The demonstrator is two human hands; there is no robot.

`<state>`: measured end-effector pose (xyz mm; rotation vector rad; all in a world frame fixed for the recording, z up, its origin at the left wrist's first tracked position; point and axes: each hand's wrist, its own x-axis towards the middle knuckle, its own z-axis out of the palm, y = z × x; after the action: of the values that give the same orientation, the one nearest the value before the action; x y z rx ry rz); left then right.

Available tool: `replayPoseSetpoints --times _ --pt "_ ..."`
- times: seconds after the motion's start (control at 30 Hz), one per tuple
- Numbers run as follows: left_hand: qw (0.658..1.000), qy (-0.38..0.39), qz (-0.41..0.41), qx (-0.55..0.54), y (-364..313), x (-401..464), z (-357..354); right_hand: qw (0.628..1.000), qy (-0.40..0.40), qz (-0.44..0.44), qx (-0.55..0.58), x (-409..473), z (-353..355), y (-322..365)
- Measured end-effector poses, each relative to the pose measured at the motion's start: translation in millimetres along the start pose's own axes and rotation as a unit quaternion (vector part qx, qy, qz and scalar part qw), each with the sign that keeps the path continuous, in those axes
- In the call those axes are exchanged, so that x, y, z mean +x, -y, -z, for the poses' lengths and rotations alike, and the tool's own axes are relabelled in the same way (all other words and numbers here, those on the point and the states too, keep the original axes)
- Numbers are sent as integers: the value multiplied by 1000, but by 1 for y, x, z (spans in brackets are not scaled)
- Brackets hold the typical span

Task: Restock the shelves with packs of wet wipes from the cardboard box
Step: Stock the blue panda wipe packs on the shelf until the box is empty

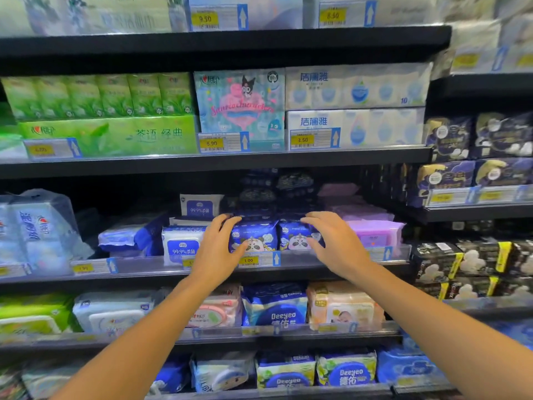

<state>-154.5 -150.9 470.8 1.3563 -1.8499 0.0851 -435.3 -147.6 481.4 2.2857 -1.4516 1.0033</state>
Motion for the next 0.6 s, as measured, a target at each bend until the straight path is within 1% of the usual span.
replayPoseSetpoints --times 0.03,0.1,0.17,0.2,0.27,0.4,0.5,0.6 --pt "999 -17 -29 21 0 -8 -1 1000 -19 21 -7 -8 -2 1" --pt "993 -34 -102 57 -2 -23 -6 999 -29 38 -16 -26 -7 4" --pt "984 -12 -156 88 -4 -37 -14 998 -21 41 -42 -43 -15 7" --pt "981 4 -168 102 -6 -41 -18 997 -13 37 -64 -49 -19 9" --pt "980 28 -158 116 -10 -45 -23 995 9 17 -95 -56 -27 12" --pt "984 47 -125 120 -23 -40 -25 995 21 9 -94 -49 -34 13" --pt "982 68 -126 122 -27 -42 -21 995 30 1 -99 -49 -29 15" --pt "978 82 -149 118 -21 -50 -13 995 28 14 -93 -59 -20 20"
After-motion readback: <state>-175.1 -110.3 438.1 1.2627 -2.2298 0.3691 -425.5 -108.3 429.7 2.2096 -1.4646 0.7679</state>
